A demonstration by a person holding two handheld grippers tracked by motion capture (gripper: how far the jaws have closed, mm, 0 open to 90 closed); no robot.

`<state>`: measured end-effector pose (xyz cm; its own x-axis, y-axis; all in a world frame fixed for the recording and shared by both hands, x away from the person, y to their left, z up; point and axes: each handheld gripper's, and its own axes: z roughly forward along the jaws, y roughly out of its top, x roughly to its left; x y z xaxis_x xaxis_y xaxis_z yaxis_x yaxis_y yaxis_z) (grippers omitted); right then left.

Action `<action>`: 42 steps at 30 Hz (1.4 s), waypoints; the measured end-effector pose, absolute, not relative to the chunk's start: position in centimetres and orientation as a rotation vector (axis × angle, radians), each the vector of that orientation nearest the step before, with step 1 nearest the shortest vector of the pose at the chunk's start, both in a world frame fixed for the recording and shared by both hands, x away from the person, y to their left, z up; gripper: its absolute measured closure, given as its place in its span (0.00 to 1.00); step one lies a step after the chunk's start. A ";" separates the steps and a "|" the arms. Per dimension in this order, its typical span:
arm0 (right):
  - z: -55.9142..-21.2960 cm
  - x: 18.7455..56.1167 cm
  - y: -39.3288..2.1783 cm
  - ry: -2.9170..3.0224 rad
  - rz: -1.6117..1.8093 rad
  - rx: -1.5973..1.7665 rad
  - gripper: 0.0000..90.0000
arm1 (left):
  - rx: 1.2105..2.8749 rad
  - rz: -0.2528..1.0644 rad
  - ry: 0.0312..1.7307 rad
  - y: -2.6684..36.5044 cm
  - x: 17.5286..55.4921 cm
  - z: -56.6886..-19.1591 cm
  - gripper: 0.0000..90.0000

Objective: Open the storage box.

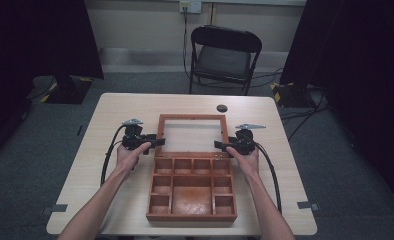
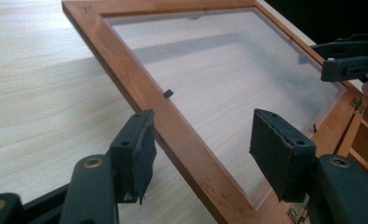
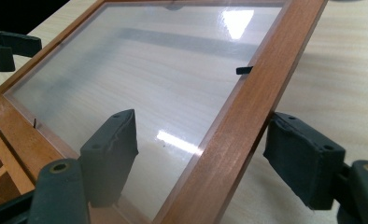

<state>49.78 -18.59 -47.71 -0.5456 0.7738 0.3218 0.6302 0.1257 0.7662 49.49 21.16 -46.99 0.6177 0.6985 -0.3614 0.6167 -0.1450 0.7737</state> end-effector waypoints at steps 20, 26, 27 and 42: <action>-47.7 49.1 -20.4 2.200 1.382 1.451 0.23 | 1.884 0.137 1.040 20.8 48.8 -46.9 0.38; -46.2 48.1 -20.9 2.194 1.377 1.412 0.23 | 1.896 0.165 1.040 21.1 47.9 -46.4 0.37; -46.2 48.1 -20.9 2.194 1.377 1.412 0.23 | 1.896 0.165 1.040 21.1 47.9 -46.4 0.37; -44.4 43.8 -23.5 2.182 1.334 1.374 0.19 | 1.967 0.210 1.041 24.4 44.4 -45.5 0.32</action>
